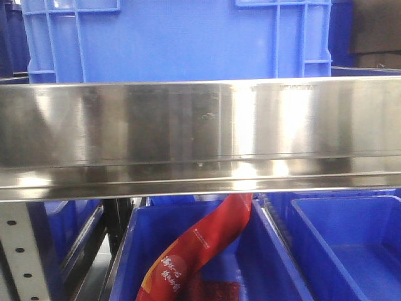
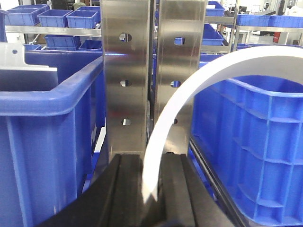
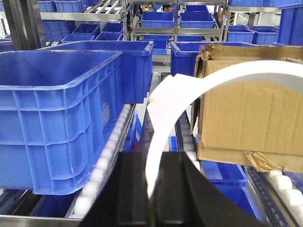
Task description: Grab PVC pipe and place in blue bin
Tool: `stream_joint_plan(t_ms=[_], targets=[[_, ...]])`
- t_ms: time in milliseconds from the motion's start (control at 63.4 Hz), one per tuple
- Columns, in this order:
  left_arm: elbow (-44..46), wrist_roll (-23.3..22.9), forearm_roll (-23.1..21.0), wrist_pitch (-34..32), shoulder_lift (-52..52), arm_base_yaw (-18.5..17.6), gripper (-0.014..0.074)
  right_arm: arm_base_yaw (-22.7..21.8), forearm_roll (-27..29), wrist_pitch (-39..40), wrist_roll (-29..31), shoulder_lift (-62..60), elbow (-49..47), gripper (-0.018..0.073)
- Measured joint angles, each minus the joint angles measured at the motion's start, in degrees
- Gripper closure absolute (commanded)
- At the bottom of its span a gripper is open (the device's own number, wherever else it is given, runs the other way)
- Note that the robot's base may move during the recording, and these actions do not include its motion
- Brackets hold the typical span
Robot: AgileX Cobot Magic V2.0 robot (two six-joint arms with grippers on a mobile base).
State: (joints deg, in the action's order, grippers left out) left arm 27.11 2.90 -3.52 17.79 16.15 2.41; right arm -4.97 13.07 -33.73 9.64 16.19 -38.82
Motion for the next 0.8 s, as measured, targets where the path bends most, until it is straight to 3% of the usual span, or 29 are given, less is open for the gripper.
stream_joint_plan(t_ms=[805], targets=[[0.0,0.0,0.0,0.0,0.0,0.0,0.0707,0.0,0.0,0.0,0.0,0.0,0.0,0.0728]])
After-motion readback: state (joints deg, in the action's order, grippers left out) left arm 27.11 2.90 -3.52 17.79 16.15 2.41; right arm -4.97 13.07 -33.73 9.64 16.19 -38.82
